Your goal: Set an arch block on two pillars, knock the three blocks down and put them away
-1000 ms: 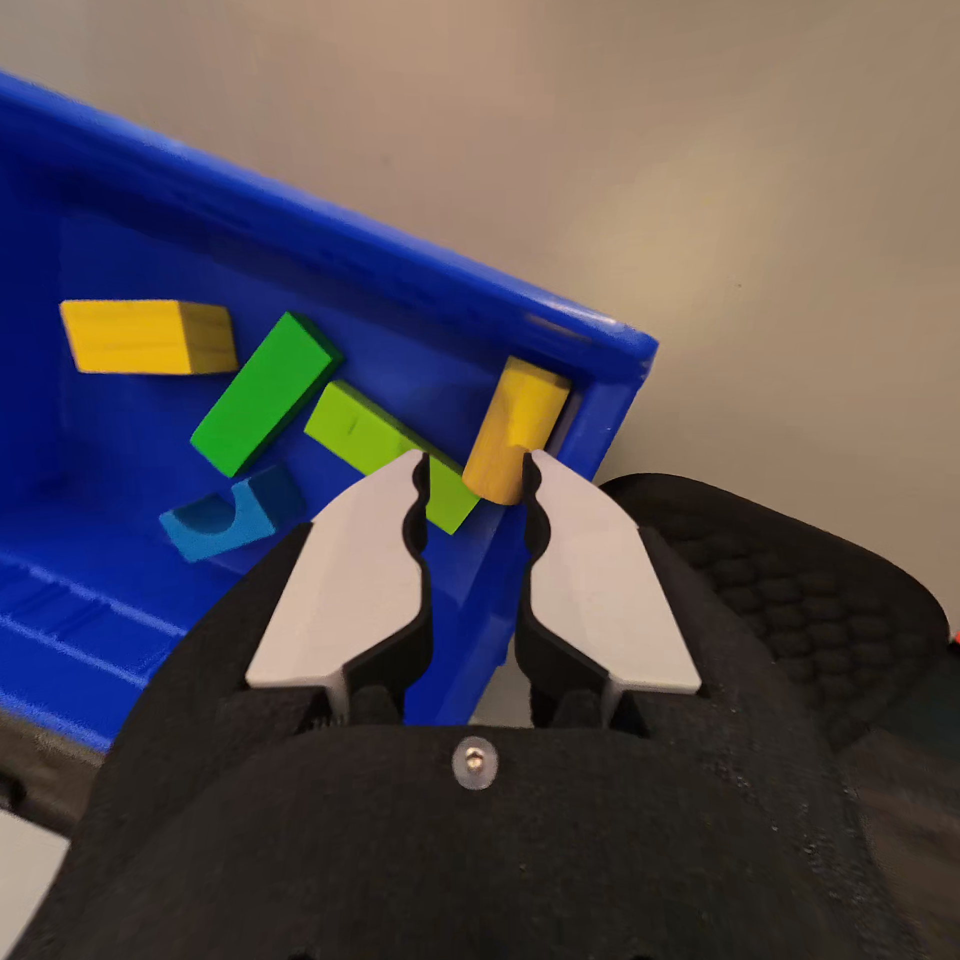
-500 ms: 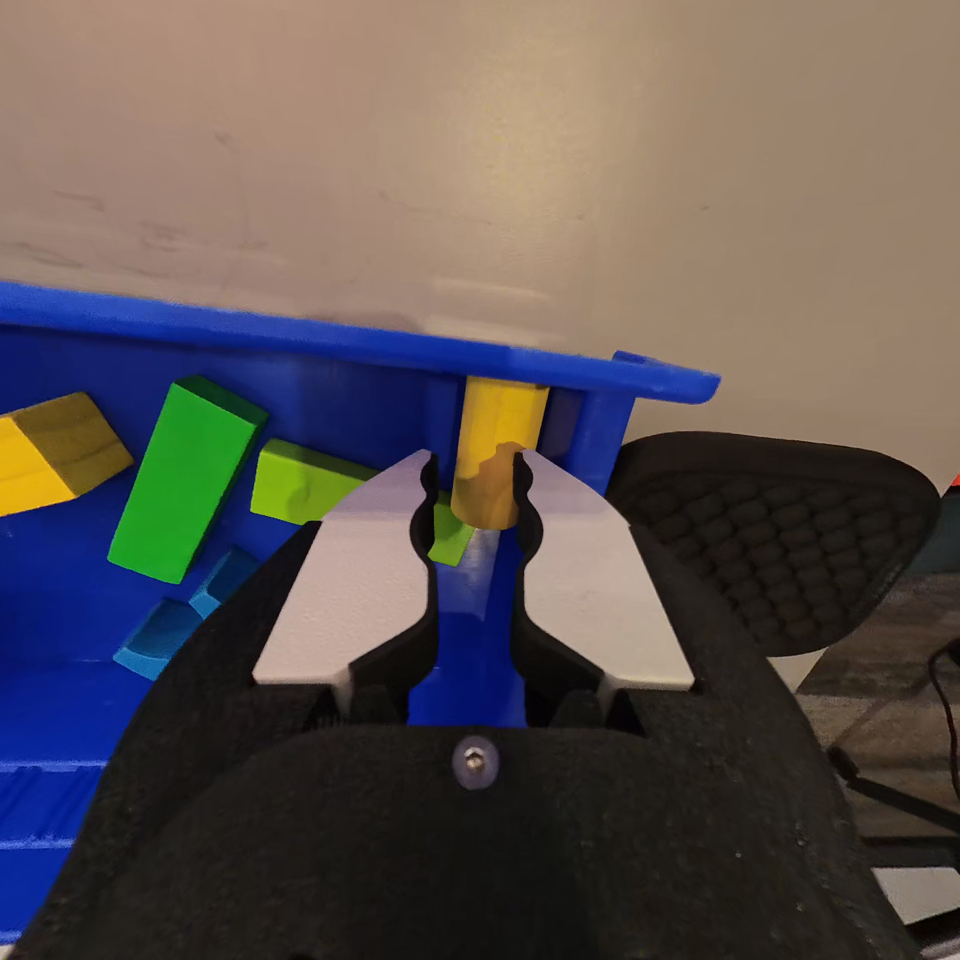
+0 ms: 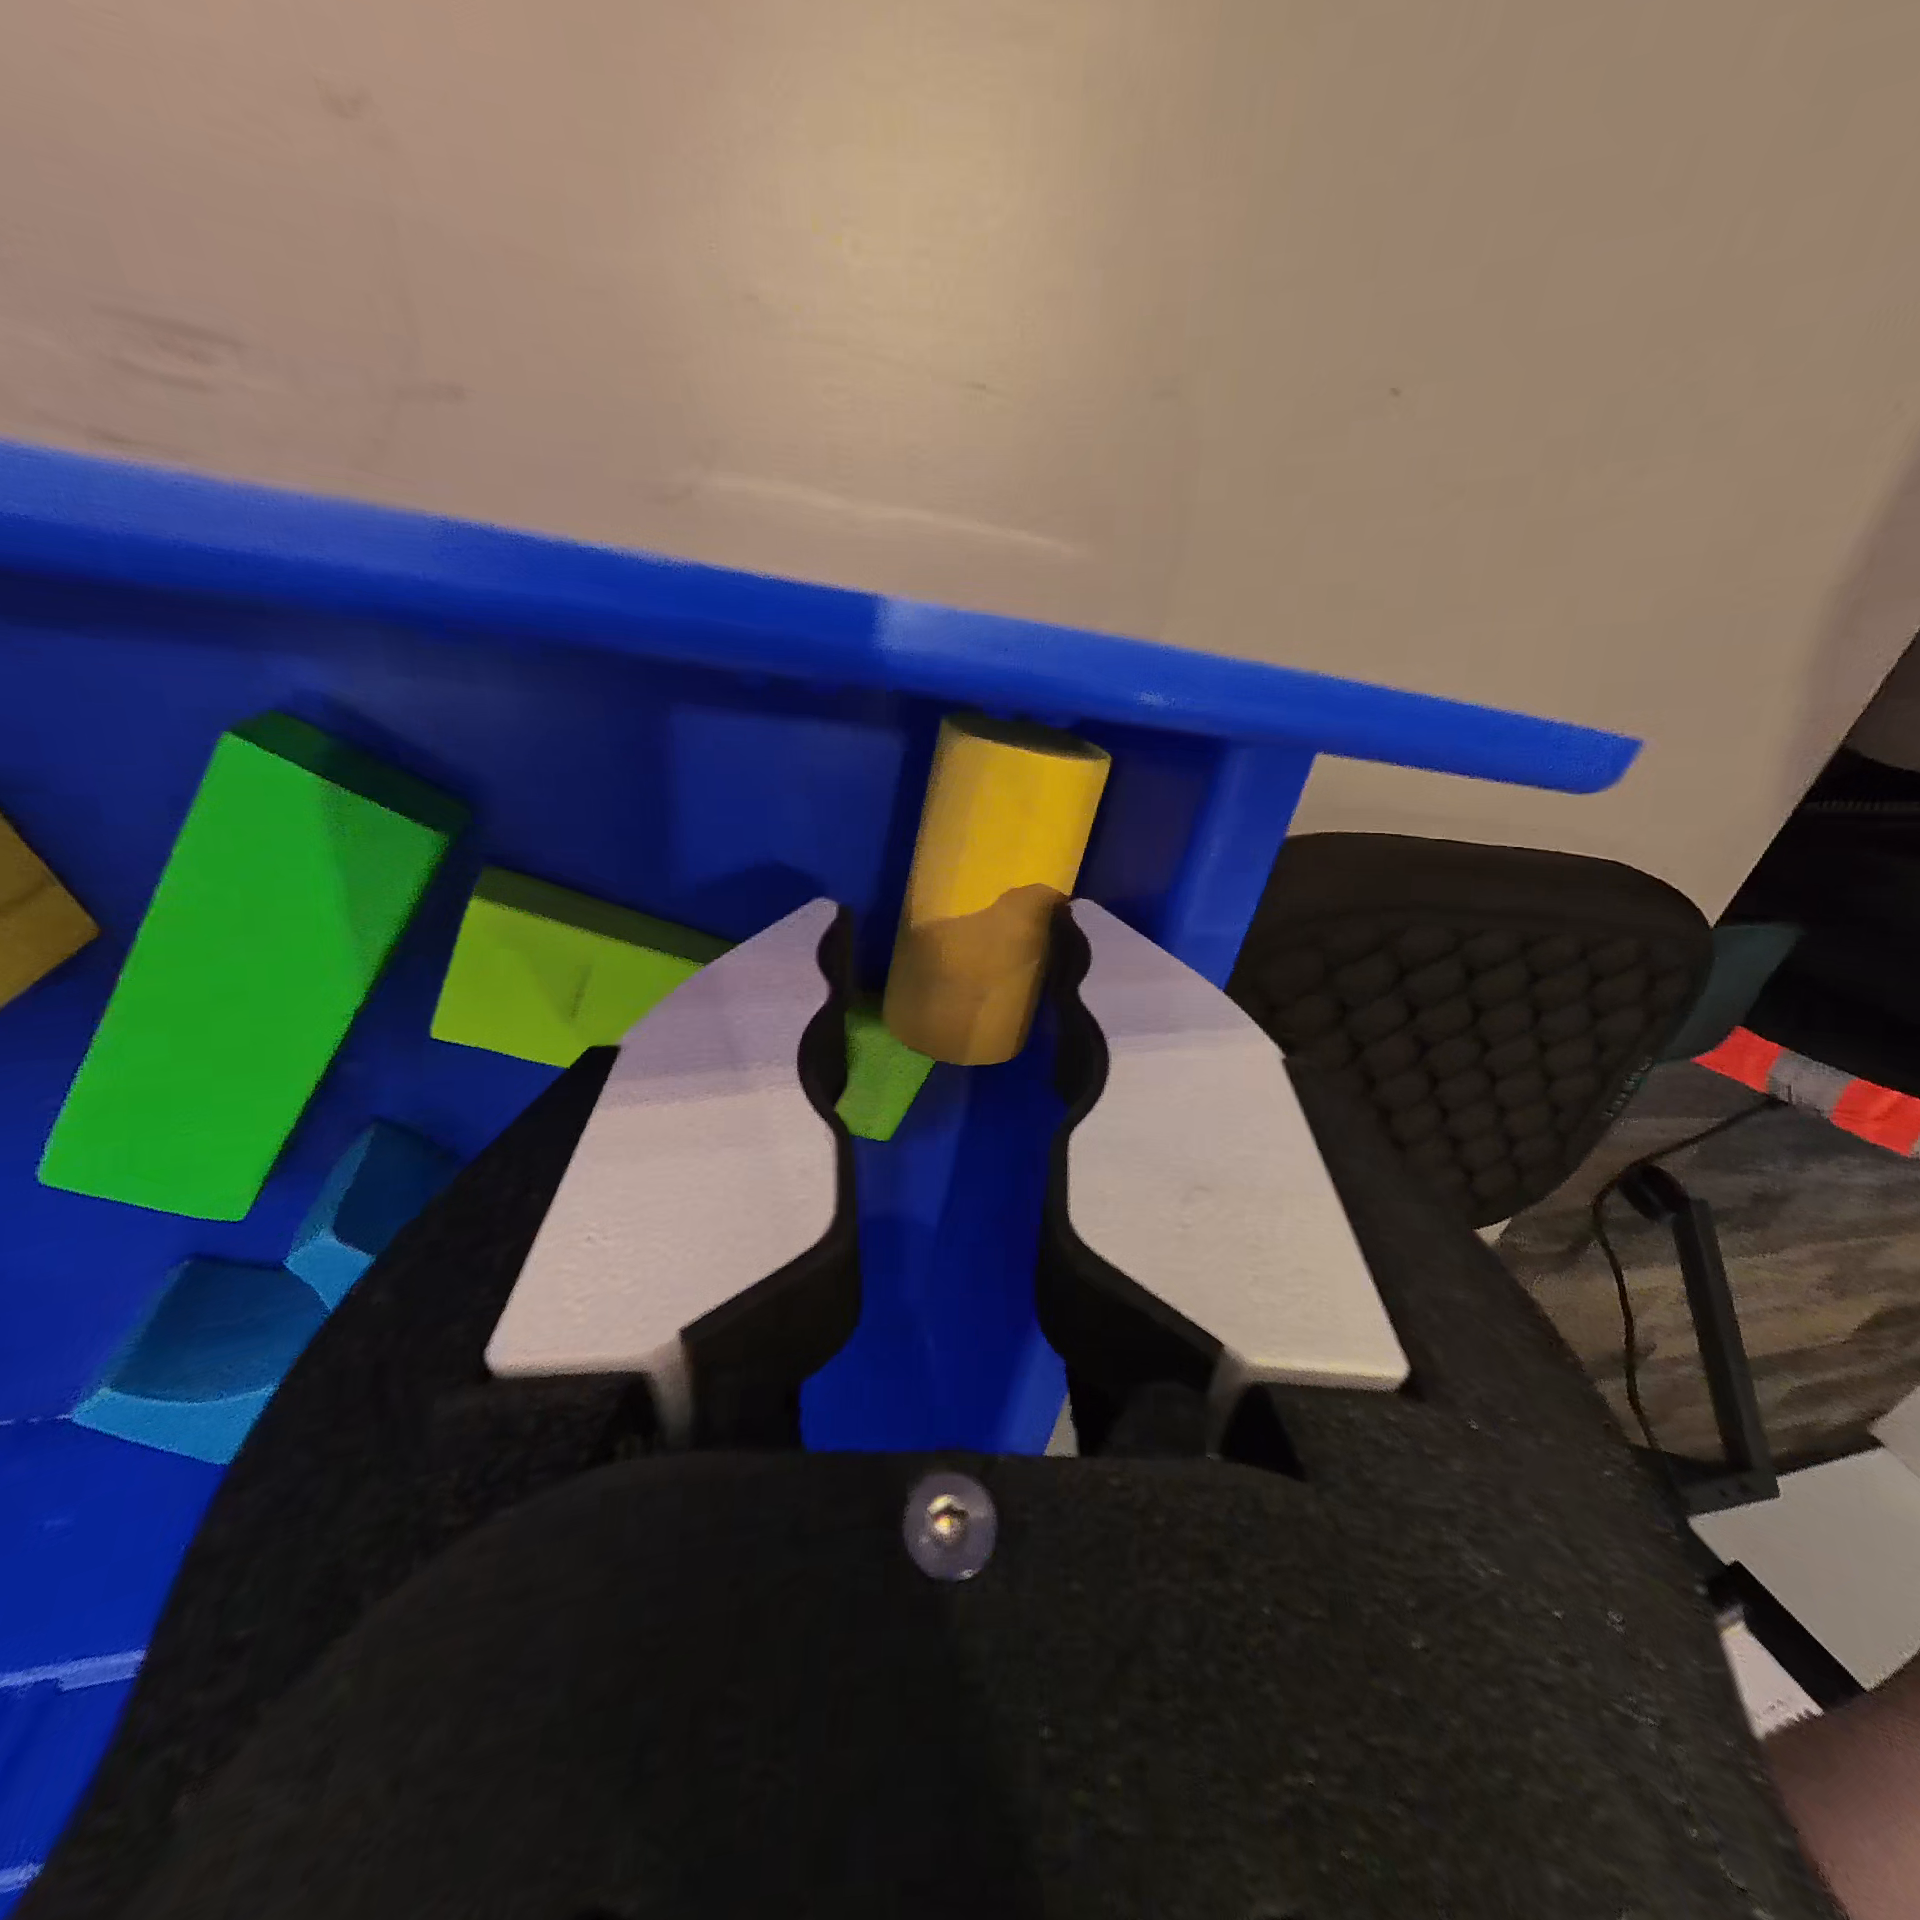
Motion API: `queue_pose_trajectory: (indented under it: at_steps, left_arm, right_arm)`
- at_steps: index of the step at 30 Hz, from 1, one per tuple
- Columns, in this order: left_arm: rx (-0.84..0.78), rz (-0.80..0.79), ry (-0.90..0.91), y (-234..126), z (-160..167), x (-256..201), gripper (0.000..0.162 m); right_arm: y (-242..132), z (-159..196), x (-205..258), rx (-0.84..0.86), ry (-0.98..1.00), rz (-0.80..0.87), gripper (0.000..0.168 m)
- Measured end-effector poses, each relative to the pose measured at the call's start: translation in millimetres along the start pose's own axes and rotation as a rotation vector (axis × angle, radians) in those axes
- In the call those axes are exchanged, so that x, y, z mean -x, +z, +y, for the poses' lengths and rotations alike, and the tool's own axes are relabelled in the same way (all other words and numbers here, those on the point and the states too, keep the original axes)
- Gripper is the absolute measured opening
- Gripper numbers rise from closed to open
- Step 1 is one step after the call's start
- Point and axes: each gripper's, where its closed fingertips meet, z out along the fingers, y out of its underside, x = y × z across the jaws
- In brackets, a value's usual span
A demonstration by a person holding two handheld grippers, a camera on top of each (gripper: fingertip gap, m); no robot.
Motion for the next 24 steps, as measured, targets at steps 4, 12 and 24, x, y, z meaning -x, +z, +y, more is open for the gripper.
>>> queue_pose_trajectory:
  at_steps: [4,12,24]
  left_arm:
    - [0.053,-0.064,0.051,6.4,8.2,8.4,0.041]
    - [0.066,-0.172,0.117,14.8,10.8,19.9,0.038]
    - [-0.322,-0.336,-0.020,-44.4,0.0,28.3,0.036]
  right_arm:
    - [-0.2,0.4,-0.1,0.005,0.000,-0.003,0.035]
    - [-0.6,0.4,1.1,0.008,-0.021,-0.003,0.035]
    - [2.1,-5.2,4.2,-0.031,-0.075,0.018,0.035]
